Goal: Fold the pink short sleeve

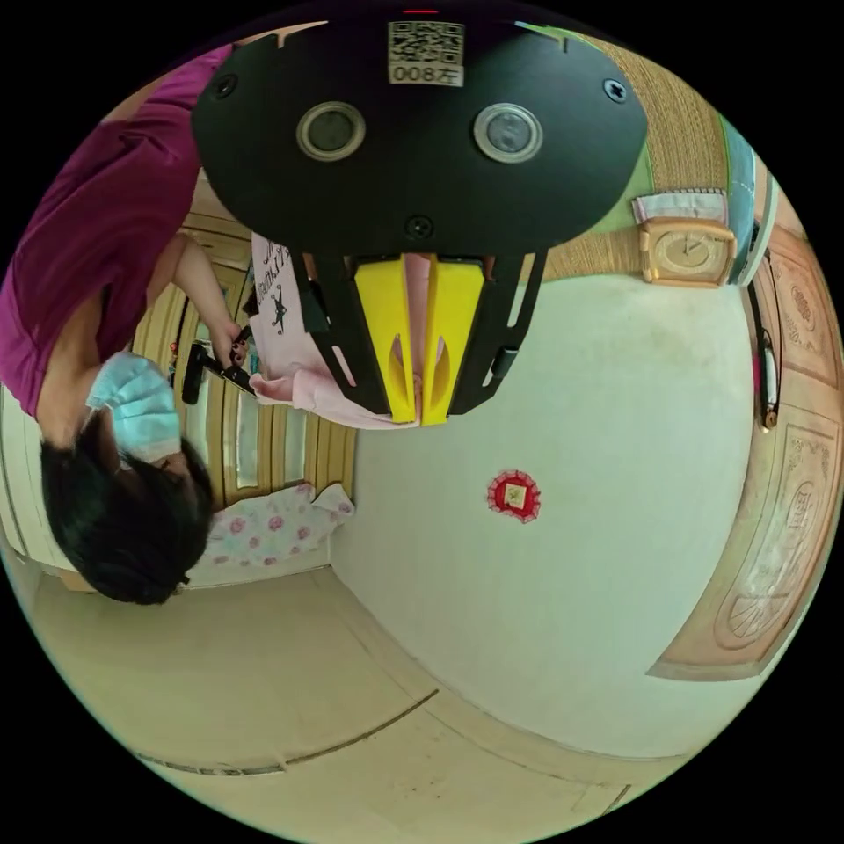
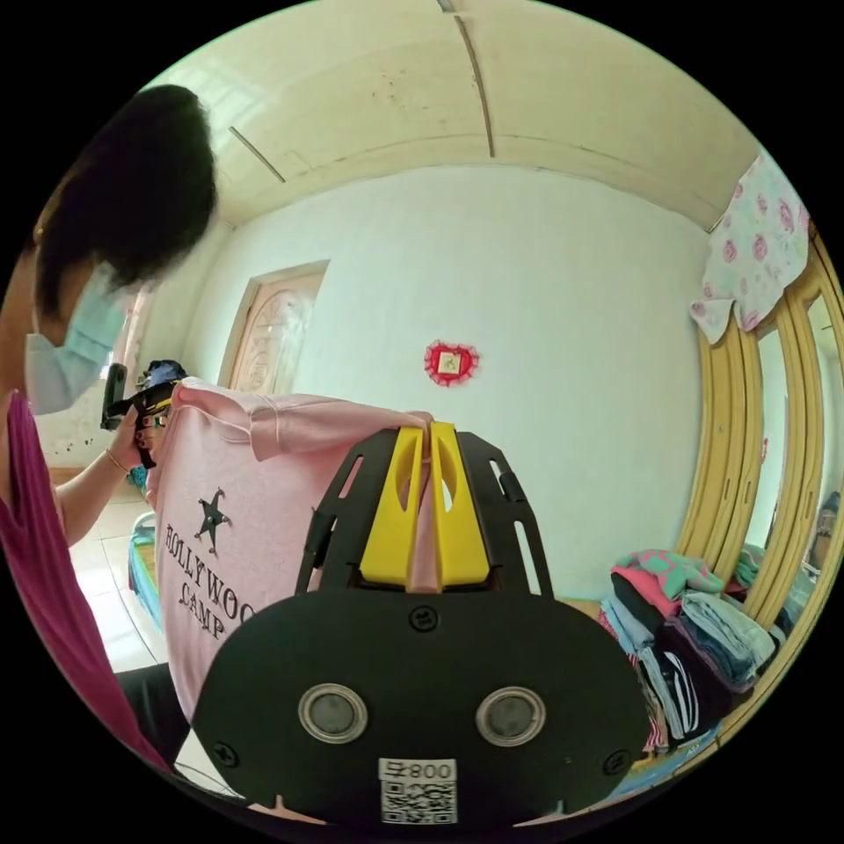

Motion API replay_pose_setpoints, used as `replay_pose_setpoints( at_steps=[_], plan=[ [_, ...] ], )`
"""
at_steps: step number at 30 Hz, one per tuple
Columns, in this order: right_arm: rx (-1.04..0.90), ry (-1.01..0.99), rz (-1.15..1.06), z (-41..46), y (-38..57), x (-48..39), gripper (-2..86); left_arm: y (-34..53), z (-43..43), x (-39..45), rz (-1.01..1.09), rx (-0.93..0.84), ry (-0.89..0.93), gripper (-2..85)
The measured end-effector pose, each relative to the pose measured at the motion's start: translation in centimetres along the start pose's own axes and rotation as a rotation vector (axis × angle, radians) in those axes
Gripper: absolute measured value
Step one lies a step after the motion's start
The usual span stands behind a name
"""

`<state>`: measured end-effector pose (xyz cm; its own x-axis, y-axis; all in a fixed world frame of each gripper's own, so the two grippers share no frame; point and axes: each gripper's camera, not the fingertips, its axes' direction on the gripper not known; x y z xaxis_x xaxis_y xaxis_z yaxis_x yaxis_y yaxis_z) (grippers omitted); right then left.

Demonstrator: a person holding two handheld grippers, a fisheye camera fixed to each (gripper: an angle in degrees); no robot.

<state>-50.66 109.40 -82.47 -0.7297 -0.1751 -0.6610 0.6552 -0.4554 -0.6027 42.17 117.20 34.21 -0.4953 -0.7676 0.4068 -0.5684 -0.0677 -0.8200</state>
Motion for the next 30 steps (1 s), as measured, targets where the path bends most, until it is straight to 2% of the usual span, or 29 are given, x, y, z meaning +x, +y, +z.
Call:
replay_pose_setpoints(
  at_steps=[5,7,8,10,11,13,16,21,27,30],
  plan=[
    [-0.274,-0.092,0.065,24.9,2.5,3.9,1.4,6.4,15.0,-13.3,-0.213,-0.2,-0.108,1.3],
    [-0.477,-0.095,0.08,38.9,6.3,4.6,1.5,10.2,20.8,-18.3,-0.297,-0.296,-0.173,1.6],
    [-0.524,-0.112,0.084,42.1,7.4,4.7,1.5,13.4,24.4,-21.7,-0.38,-0.338,-0.18,1.8],
    [-0.729,-0.123,0.121,54.7,13.3,5.0,1.6,18.7,29.8,-26.3,-0.468,-0.449,-0.192,2.5],
    [-0.784,-0.121,0.121,57.6,15.0,5.0,1.7,22.5,32.9,-29.0,-0.525,-0.519,-0.227,3.3],
    [-1.015,-0.074,0.147,67.3,22.4,5.0,1.8,28.4,36.9,-32.3,-0.59,-0.656,-0.262,4.6],
    [-1.154,0.02,0.203,73.9,30.2,5.1,0.3,37.0,39.9,-35.6,-0.715,-0.719,-0.246,5.8],
    [-1.181,-0.006,0.275,77.8,37.0,5.5,-0.3,47.4,41.9,-37.8,-0.759,-0.828,-0.195,6.3],
    [-1.188,-0.086,0.248,81.3,40.9,2.7,-0.1,51.8,46.7,-39.6,-0.736,-0.83,-0.209,6.2],
    [-1.188,-0.063,0.184,84.0,41.9,0.9,0.8,52.6,50.9,-40.3,-0.685,-0.821,-0.196,6.7]
  ],
)
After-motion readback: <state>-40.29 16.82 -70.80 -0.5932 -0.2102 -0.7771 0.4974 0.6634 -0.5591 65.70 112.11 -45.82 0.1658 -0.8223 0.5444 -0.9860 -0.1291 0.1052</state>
